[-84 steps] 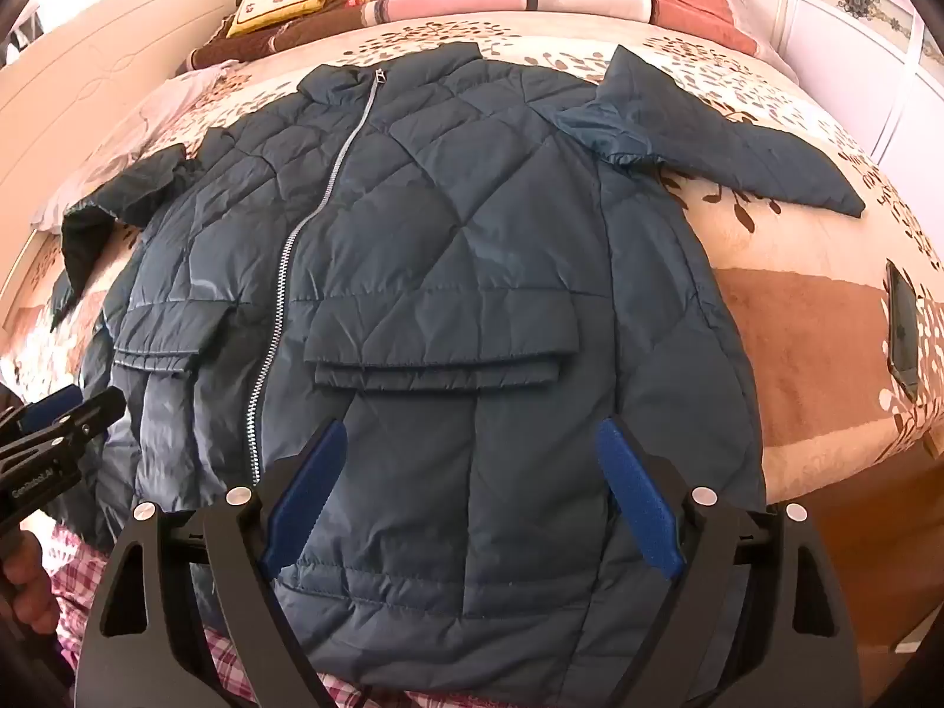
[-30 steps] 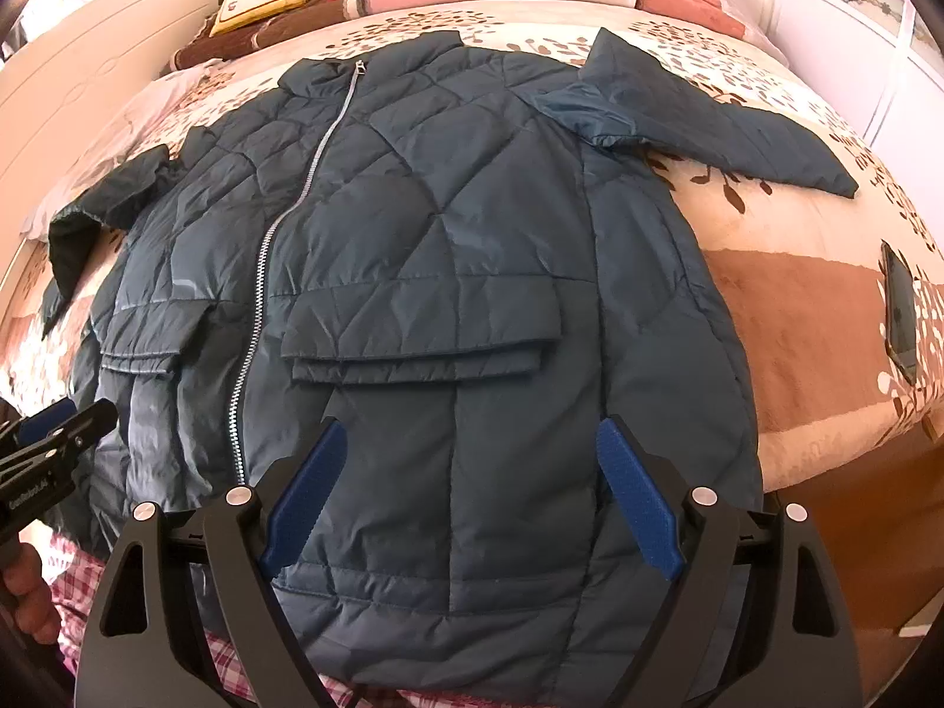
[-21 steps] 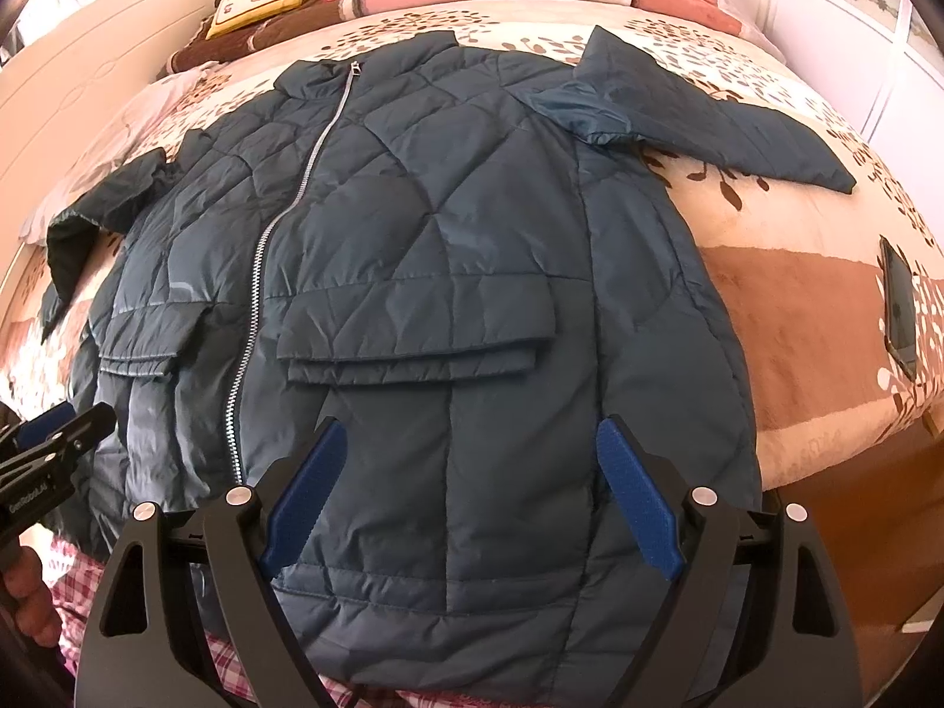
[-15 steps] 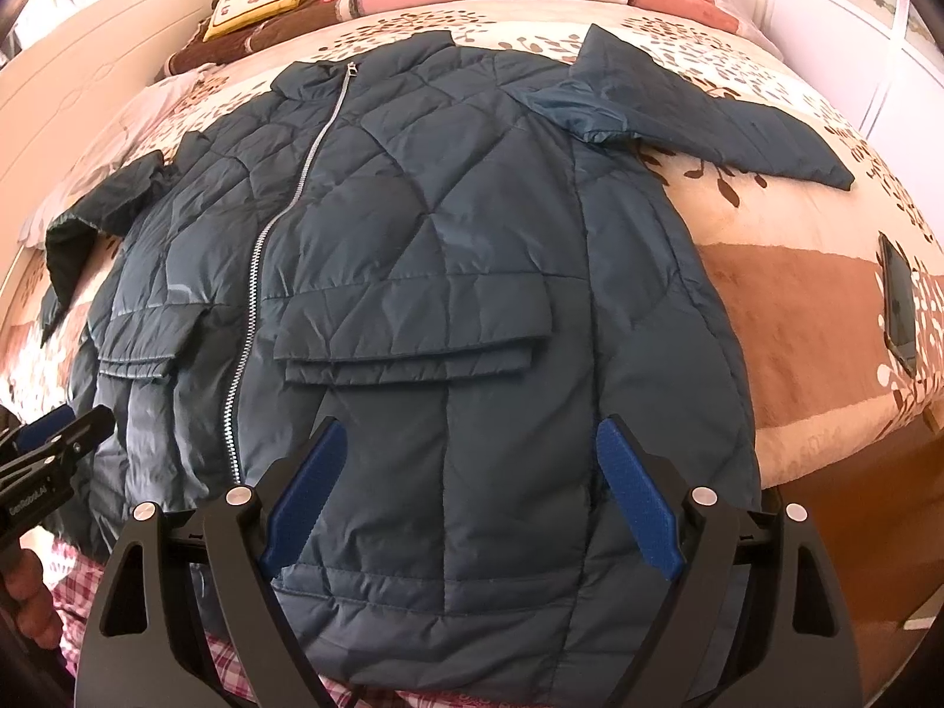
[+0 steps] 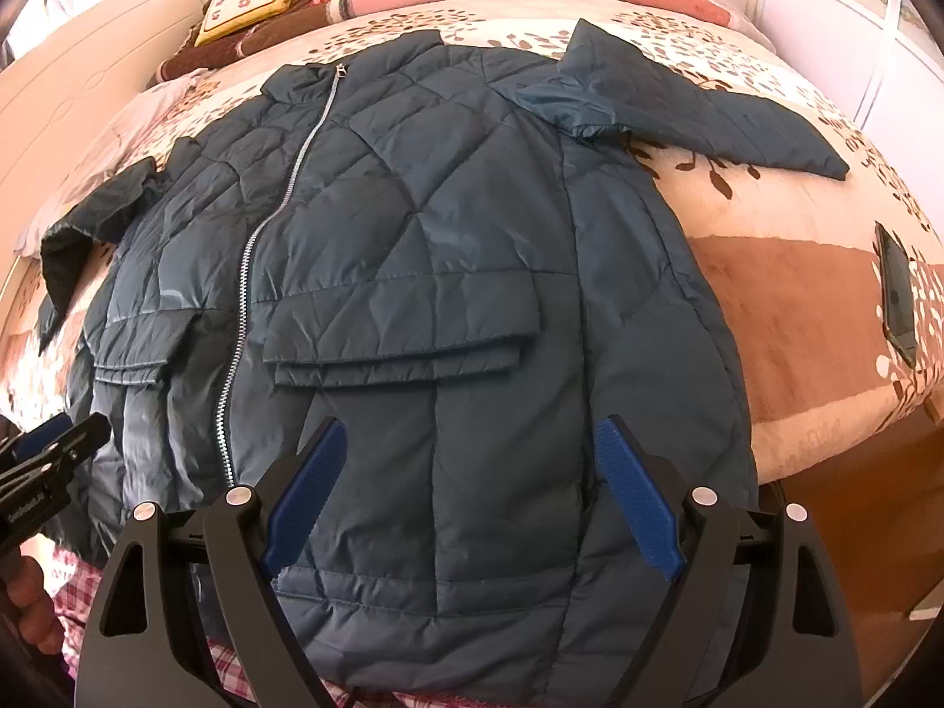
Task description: Fold large clothes
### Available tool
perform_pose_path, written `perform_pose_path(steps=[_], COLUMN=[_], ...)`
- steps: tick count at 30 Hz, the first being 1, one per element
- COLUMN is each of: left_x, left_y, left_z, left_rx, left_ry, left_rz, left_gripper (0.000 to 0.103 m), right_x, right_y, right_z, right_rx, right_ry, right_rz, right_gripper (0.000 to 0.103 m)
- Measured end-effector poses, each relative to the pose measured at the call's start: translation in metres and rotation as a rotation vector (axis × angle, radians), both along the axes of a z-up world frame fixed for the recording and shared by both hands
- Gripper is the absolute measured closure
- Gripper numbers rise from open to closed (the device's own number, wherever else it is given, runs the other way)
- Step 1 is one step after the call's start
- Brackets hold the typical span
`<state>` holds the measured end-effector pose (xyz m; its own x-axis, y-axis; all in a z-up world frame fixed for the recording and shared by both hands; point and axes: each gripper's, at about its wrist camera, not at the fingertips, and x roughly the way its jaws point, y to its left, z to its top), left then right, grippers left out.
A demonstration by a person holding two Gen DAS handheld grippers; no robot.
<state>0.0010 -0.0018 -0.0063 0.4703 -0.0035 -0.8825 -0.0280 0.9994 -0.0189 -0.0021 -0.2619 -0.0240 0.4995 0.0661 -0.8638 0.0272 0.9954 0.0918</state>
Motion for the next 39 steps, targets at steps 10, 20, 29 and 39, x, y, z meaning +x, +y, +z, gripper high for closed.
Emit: perform_pose_path(steps=[10,20,29,39], left_x=[-0.001,-0.003,-0.002,0.006], left_y=[-0.001,-0.002,-0.002,0.001], left_z=[-0.002,-0.004,-0.005,-0.004], left_rx=[0.000,0.000,0.002,0.010], left_ry=[0.001,0.003,0.006,0.019], left_rz=[0.001,-0.001,0.000,-0.003], left_gripper=[0.031,0.031,0.031,0.031], right_x=[0.001,0.002,0.006,0.014], right_y=[-0.002,-0.004,-0.011,-0.027], right_z=[-0.001,-0.004,-0.002,0.000], right_rx=[0.003,0.002,-0.005,-0.007], right_ry=[0.002,0.000,-0.005,-0.005], right_rz=[-0.003,-0.010,-0.031,-0.069], right_gripper=[0.019,0.019,0.019,0.019])
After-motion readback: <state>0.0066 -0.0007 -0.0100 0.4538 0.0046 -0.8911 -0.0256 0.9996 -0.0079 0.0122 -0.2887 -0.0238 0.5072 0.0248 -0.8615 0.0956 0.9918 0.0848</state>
